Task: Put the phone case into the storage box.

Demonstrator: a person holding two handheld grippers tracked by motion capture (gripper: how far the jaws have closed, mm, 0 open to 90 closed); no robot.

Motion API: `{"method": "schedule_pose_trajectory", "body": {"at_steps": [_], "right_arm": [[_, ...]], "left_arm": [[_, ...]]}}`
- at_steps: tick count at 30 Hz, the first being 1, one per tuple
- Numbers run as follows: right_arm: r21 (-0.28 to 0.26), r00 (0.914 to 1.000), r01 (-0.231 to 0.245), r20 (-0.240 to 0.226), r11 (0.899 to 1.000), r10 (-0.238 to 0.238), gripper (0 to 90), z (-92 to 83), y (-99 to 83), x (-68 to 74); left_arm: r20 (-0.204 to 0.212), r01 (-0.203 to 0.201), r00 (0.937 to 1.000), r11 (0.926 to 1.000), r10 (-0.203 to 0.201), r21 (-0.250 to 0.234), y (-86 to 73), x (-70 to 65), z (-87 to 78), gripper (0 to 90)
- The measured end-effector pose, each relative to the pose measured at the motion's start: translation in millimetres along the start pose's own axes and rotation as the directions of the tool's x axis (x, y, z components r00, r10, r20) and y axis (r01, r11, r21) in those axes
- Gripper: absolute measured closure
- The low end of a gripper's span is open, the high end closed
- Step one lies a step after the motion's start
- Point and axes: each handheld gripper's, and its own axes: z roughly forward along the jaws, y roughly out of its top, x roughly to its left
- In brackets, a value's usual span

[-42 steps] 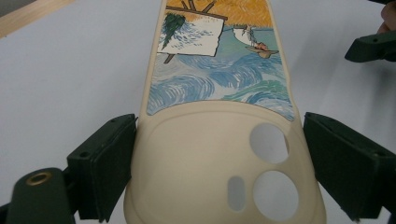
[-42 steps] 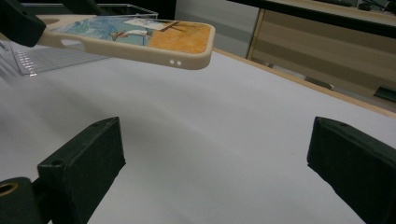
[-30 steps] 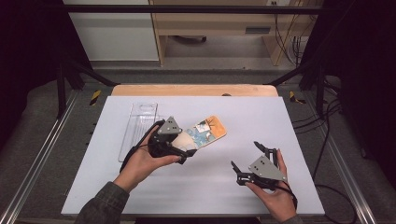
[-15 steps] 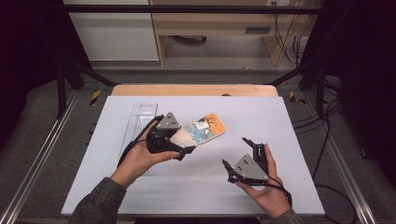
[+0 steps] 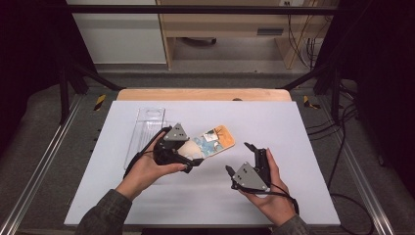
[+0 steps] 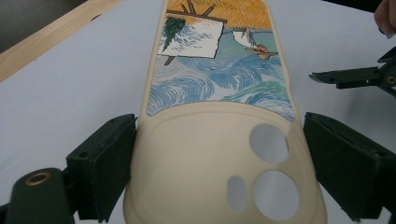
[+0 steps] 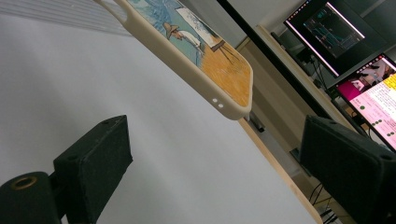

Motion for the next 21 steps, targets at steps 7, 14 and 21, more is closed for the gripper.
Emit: {"method": "schedule_pose_trajectory", "body": {"at_steps": [7,14,21], "right_arm": [[-0.005,0.9996,0.028,0.002,1.000,-0.028,10.5,6.1,2.7,3.5],[-0.009,0.9983,0.058,-0.005,0.998,-0.058,11.4,13.1,8.6,8.5],[-0.017,0.9959,0.090,-0.010,0.996,-0.090,12.7,19.7,14.4,13.4]], "left_arm": [[0.001,-0.006,1.0000,0.9999,0.006,0.012,0.6,-1.9,0.5,11.6],[0.008,-0.013,0.9999,0.9998,0.012,0.012,0.5,-5.1,-1.6,11.6],[0.011,-0.027,0.9996,0.9993,0.027,0.027,-0.1,-8.7,-3.2,11.6]]}}
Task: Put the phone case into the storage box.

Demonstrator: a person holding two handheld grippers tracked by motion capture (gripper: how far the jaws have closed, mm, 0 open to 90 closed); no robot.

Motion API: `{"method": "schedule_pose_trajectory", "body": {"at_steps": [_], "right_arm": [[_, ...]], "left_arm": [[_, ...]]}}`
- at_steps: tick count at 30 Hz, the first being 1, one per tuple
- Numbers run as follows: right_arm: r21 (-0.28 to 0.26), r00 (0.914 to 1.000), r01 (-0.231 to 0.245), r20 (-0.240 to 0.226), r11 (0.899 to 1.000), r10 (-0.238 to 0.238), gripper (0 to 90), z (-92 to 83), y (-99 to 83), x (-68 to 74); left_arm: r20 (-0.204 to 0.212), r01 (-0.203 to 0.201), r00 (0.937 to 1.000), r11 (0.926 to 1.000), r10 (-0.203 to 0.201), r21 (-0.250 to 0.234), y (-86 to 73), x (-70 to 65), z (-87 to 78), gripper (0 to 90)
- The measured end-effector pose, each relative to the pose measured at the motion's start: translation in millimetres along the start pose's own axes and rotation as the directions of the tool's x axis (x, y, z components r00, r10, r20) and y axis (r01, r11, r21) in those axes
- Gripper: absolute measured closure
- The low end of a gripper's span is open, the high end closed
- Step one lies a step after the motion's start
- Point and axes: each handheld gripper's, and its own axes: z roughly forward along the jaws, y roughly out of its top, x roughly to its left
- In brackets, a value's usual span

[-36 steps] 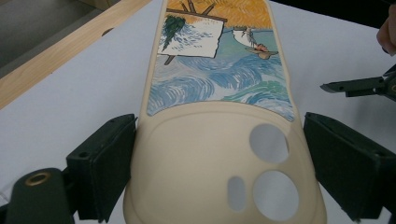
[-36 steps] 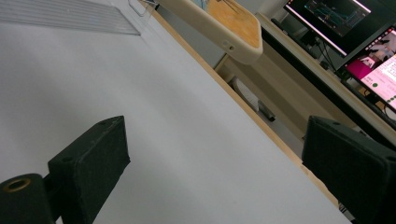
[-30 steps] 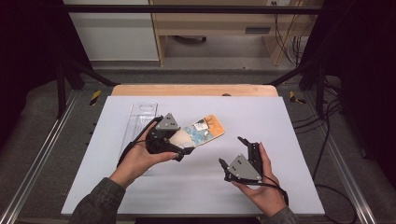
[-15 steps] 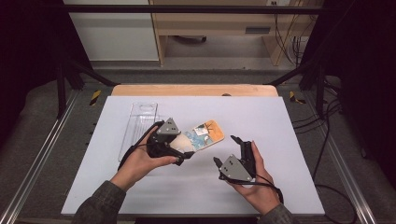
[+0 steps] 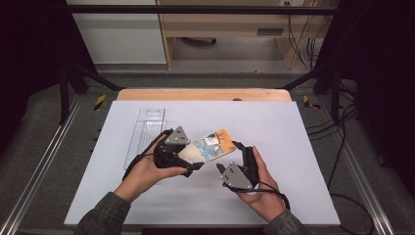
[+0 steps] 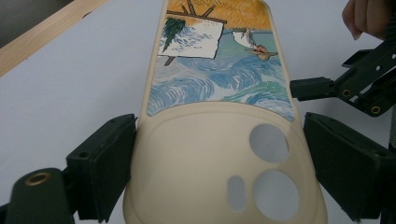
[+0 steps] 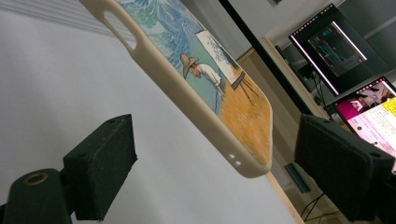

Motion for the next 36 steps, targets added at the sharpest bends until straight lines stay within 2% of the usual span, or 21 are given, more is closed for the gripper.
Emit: {"method": "schedule_pose_trajectory", "body": {"at_steps": [19,25,36], "right_arm": [[-0.017,0.9979,0.065,-0.002,0.998,-0.065,17.1,7.6,8.5,5.3],[-0.014,0.9975,0.070,0.002,0.997,-0.070,18.7,8.1,7.8,6.0],[-0.005,0.9927,0.119,0.020,0.993,-0.118,26.0,13.2,8.8,5.2]], "left_arm": [[0.007,-0.006,1.0000,1.0000,0.006,0.003,-1.1,-1.9,-1.3,11.5],[0.010,0.009,0.9999,0.9999,-0.009,-0.007,-1.1,0.3,-2.9,11.4],[0.007,0.008,0.9999,1.0000,-0.008,0.006,4.5,1.5,-5.8,11.4]]}}
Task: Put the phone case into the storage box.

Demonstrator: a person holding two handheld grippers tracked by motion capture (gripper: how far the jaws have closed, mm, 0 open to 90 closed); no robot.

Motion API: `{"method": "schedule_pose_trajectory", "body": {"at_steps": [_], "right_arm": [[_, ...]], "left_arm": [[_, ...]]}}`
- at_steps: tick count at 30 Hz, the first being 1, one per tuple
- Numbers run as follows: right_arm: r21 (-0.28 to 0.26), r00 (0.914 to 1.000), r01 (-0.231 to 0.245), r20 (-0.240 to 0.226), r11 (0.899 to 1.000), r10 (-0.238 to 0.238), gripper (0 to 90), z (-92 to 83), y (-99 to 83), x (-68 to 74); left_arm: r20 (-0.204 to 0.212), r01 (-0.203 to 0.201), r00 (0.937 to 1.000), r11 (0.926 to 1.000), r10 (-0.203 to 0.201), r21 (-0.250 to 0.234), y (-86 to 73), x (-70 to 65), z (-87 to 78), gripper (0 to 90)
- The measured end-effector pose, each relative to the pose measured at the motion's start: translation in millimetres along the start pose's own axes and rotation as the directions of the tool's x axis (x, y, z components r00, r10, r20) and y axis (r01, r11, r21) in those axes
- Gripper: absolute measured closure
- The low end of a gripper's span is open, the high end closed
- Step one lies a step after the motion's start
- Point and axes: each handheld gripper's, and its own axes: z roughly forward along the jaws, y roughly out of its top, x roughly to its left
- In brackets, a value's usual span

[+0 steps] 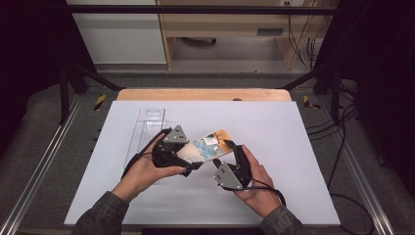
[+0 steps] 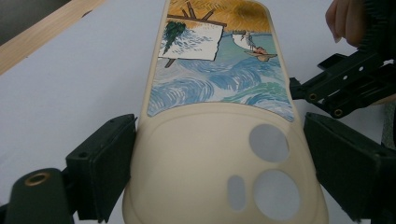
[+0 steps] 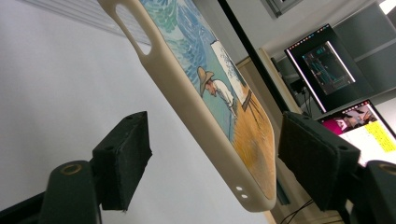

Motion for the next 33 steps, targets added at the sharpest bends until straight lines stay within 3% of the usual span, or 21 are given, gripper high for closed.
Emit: {"method": "schedule_pose_trajectory", "body": {"at_steps": [6,19,33], "right_arm": [[0.003,0.9991,0.033,0.025,0.999,-0.033,33.0,2.3,3.1,-4.0],[-0.004,0.9923,0.120,0.031,0.993,-0.120,40.9,4.1,8.5,-4.2],[-0.014,0.9899,0.140,0.023,0.990,-0.140,50.5,3.7,10.9,-1.2]], "left_arm": [[0.000,-0.004,1.0000,1.0000,0.004,0.000,4.0,0.2,-2.8,11.4],[0.005,0.002,1.0000,1.0000,-0.002,0.003,3.9,1.5,-5.0,11.3],[0.016,0.000,0.9999,0.9998,0.000,0.021,4.5,1.1,-4.1,11.2]]}}
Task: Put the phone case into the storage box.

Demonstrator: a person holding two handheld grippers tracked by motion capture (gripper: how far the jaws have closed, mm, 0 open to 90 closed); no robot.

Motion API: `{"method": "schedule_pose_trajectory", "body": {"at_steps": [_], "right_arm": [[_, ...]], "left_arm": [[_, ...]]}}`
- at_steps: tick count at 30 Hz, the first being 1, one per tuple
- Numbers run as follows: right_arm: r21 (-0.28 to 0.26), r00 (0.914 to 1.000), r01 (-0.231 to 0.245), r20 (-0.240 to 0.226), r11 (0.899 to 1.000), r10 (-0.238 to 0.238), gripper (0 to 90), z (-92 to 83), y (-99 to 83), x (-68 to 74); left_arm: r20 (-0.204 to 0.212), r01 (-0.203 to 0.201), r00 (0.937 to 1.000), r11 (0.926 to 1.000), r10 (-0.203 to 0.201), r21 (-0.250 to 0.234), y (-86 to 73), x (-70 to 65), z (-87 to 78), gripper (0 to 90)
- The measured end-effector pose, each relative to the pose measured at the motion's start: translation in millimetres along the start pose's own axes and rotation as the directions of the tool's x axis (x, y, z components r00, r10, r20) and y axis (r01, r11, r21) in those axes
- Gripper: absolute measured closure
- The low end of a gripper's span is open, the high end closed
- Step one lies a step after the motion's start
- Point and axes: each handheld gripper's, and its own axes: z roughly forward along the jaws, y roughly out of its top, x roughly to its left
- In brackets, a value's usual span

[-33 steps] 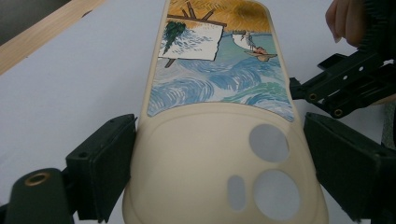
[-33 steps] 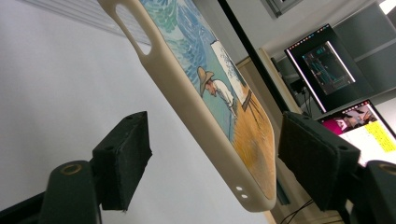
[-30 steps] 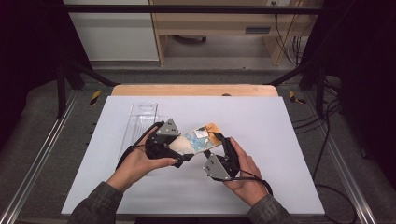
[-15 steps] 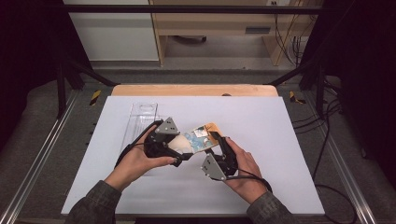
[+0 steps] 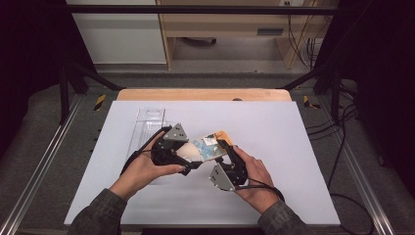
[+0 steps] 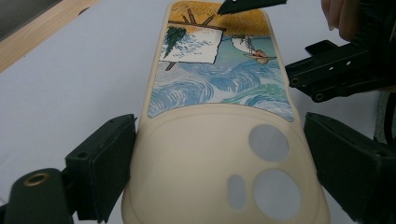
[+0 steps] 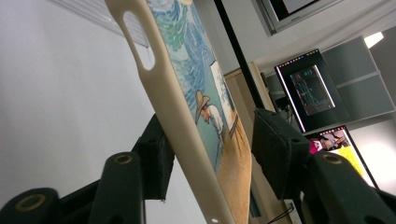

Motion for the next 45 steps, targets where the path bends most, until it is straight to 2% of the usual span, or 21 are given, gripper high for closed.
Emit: {"method": "schedule_pose_trajectory", "body": {"at_steps": [7,18,28,32,34,36,38,40,45], "right_arm": [[-0.005,0.9999,0.009,-0.009,1.000,-0.009,58.9,-1.3,0.2,0.9],[-0.016,0.9981,0.055,-0.026,0.998,-0.056,71.4,-3.1,-0.8,3.7],[-0.006,0.9878,0.120,-0.100,0.993,-0.120,79.2,-2.7,-3.6,14.1],[-0.005,0.9864,0.114,-0.119,0.994,-0.113,79.5,-1.8,-5.2,15.9],[-0.005,0.9875,0.099,-0.122,0.995,-0.099,79.5,-1.4,-6.4,14.7],[0.001,0.9890,0.080,-0.125,0.997,-0.079,79.6,-1.1,-7.6,12.1],[0.006,0.9889,0.083,-0.124,0.997,-0.082,79.6,-0.5,-10.0,10.0],[0.012,0.9897,0.067,-0.128,0.998,-0.065,79.6,0.1,-13.0,8.6],[0.032,0.9918,0.024,-0.126,0.999,-0.020,79.6,2.2,-22.6,4.4]], "left_arm": [[0.009,0.018,0.9998,0.9998,-0.018,0.006,-0.9,1.1,0.3,11.1],[0.034,0.062,0.9975,0.9981,-0.062,0.001,-4.1,3.3,1.7,10.8],[0.059,0.116,0.9915,0.9932,-0.116,0.003,-9.9,5.7,5.6,10.1],[0.058,0.132,0.9897,0.9913,-0.131,-0.008,-10.9,5.9,7.2,9.8],[0.056,0.140,0.9889,0.9894,-0.138,-0.039,-10.0,6.9,6.1,9.5],[0.049,0.150,0.9880,0.9841,-0.146,-0.095,-8.3,7.7,3.2,10.4],[0.047,0.164,0.9862,0.9754,-0.159,-0.147,-6.5,9.5,-0.7,8.6],[0.038,0.166,0.9861,0.9643,-0.162,-0.206,-5.1,11.3,-5.5,7.1],[0.022,0.178,0.9834,0.9343,-0.180,-0.309,-5.3,16.0,-15.3,4.7]]}}
